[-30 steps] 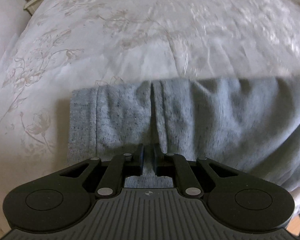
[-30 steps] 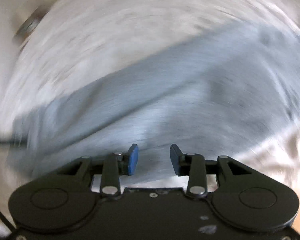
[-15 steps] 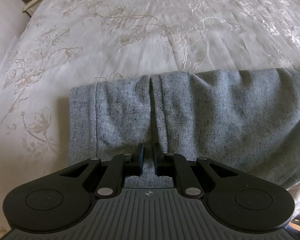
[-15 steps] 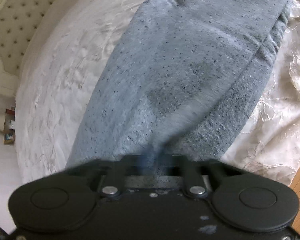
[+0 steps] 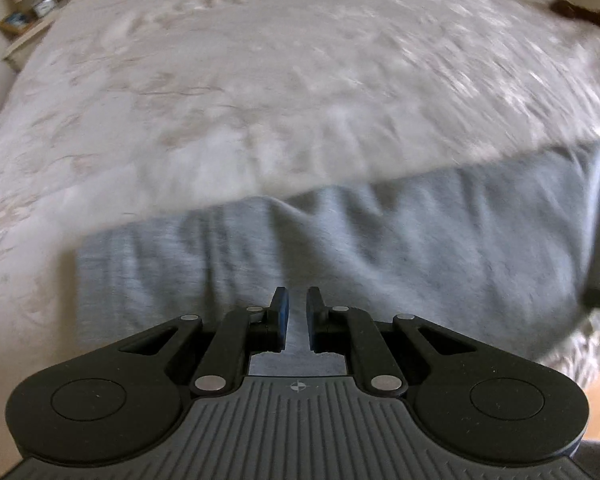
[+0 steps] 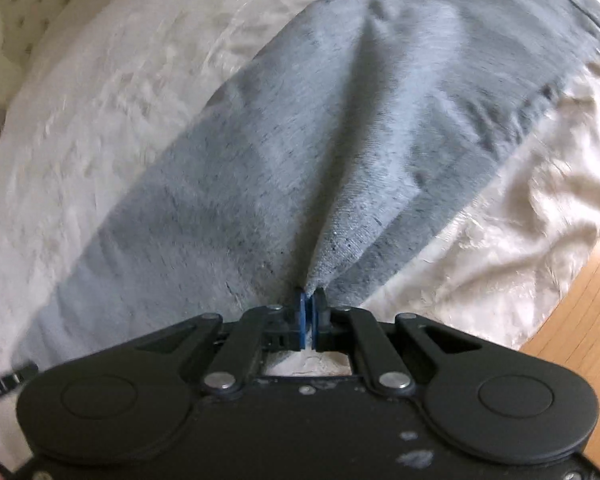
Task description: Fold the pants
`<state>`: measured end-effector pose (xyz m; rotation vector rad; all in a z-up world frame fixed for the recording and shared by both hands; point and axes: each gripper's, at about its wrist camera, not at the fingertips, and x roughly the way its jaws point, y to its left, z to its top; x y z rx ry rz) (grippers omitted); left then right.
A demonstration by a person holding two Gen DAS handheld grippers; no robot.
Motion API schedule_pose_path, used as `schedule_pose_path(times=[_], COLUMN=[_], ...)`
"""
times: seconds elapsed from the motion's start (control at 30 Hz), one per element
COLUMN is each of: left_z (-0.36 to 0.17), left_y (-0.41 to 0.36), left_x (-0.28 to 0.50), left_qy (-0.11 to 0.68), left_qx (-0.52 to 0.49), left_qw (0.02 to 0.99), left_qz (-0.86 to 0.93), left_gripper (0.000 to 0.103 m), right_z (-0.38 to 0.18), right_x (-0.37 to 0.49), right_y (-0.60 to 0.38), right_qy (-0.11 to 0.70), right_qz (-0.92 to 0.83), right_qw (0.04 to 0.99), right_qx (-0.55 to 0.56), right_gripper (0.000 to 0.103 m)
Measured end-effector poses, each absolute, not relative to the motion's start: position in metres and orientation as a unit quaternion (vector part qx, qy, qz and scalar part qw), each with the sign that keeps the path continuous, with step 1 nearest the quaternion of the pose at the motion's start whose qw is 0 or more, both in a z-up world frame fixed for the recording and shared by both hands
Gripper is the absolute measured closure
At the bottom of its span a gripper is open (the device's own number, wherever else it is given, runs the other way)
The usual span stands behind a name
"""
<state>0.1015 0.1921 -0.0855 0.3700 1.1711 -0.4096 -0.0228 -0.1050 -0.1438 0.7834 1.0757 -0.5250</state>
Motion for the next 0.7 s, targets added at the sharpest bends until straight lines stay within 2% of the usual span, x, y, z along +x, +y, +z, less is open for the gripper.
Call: schedule_pose_path(times=[0.07, 0.13, 0.23, 0.47, 0.7], left_z=[-0.099, -0.117, -0.114, -0.083, -0.087], left_y=[0.187, 0.184, 0.183, 0.146, 0.068], left_x=[0.096, 0.091, 0.086, 0.088, 0.067], left_qy=[0.562, 0.584, 0.578, 0.547, 0.558], left_qx=[0.192, 0.221, 0.224, 0.183, 0.152], left_qw=[0.779, 0.756, 0.761, 0.792, 0.786], left_qz=[-0.202, -0.195, -0.192, -0.202, -0.220], left_gripper=[0.092, 0.092, 0.092, 0.092, 0.092], right_z=[-0.145, -0.143, -0.126, -0.102, -0.103], right_x=[-0.018, -0.021, -0.036, -0.079, -0.117], right_y=[-0.105, -0.110, -0.118, -0.179, -0.286], right_qy=[0.498, 0.499, 0.486, 0.445, 0.421], right_qz=[-0.234, -0.229, -0.231, -0.284, -0.357], right_qw=[0.756, 0.752, 0.755, 0.772, 0.762], right_qx=[0.355, 0.364, 0.374, 0.353, 0.339], right_gripper=[0.097, 0.087, 0.079, 0.078, 0.071])
